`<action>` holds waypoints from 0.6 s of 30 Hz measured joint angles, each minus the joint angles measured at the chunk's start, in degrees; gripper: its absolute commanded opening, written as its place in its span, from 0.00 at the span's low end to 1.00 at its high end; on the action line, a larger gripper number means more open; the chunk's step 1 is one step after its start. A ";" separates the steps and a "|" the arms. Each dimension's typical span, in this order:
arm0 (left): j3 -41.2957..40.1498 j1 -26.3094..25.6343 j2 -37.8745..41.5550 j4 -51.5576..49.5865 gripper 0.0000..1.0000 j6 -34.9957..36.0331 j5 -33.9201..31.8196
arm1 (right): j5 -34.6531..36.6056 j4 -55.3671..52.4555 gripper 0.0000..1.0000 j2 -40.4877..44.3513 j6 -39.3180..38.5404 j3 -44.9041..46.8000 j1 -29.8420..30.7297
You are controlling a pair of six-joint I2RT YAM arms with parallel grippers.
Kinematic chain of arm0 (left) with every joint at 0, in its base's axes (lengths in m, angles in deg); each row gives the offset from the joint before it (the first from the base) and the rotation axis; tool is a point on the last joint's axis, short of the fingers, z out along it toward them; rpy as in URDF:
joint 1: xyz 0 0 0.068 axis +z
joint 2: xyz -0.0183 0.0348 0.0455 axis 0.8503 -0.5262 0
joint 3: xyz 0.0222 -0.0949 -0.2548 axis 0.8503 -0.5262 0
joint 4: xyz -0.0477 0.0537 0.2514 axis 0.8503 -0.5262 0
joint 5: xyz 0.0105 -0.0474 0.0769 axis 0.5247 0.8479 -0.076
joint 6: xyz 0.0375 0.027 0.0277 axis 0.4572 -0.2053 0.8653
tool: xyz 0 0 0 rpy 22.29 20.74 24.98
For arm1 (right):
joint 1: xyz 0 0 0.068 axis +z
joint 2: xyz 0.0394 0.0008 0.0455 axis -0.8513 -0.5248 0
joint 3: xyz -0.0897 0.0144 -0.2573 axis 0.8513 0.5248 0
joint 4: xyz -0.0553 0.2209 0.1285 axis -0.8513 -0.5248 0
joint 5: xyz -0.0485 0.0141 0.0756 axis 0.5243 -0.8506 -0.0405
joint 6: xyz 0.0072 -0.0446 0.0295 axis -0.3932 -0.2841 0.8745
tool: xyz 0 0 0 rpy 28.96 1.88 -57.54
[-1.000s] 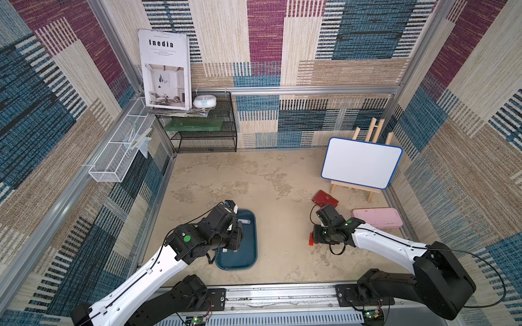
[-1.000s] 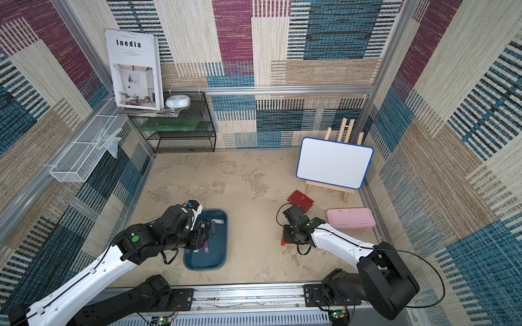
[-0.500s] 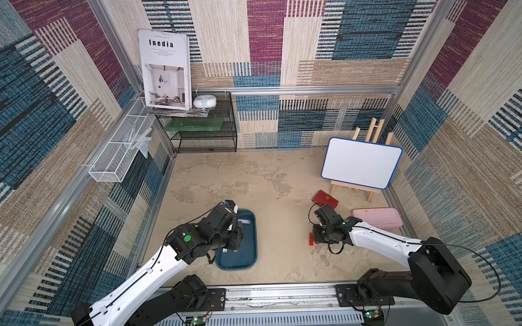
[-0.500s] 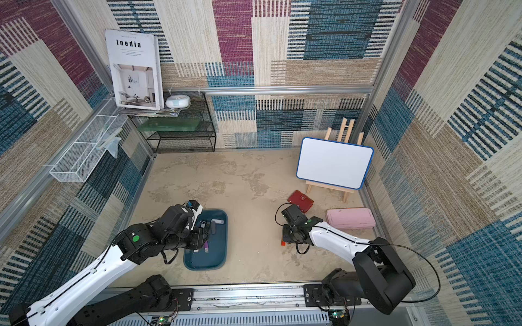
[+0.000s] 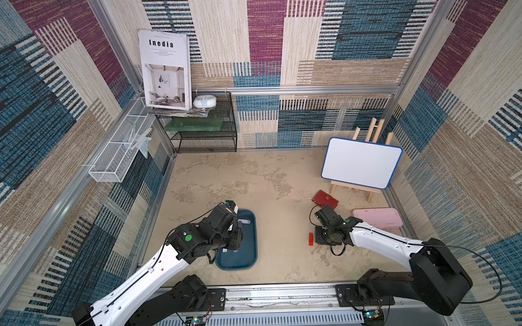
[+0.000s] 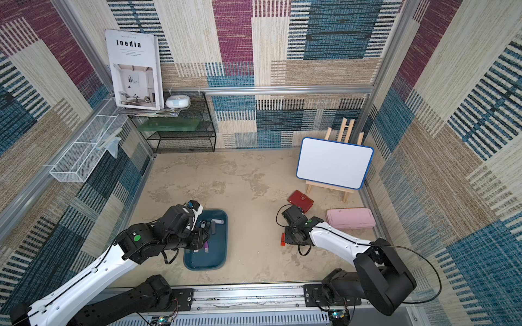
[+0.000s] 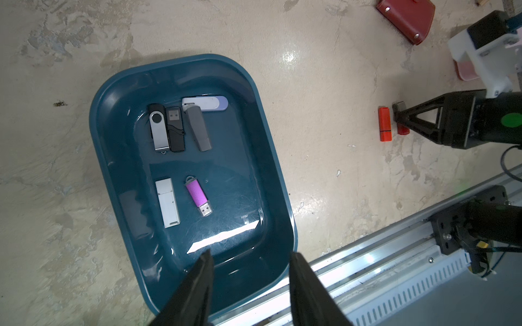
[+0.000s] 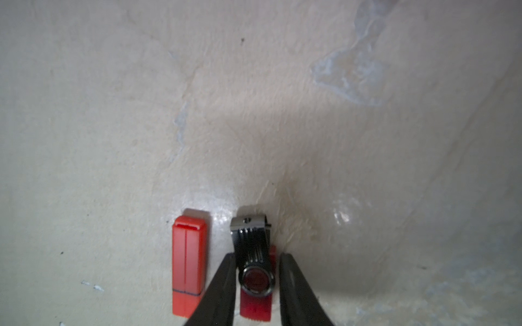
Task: Put the usb flash drive into the storage box
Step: Pick up the USB flash from the center of the board.
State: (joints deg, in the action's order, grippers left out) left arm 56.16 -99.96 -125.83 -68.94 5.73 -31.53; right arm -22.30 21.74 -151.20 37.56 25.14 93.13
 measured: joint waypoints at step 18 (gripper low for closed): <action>0.00 0.00 -0.15 0.00 0.49 -0.02 -0.02 | 3.15 -0.04 0.20 -3.69 -0.28 -2.19 1.14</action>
State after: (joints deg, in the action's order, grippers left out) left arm 56.16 -99.96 -125.99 -68.94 5.71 -31.55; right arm -19.15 21.70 -154.89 37.27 22.95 94.27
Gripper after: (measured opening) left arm 0.487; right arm 0.222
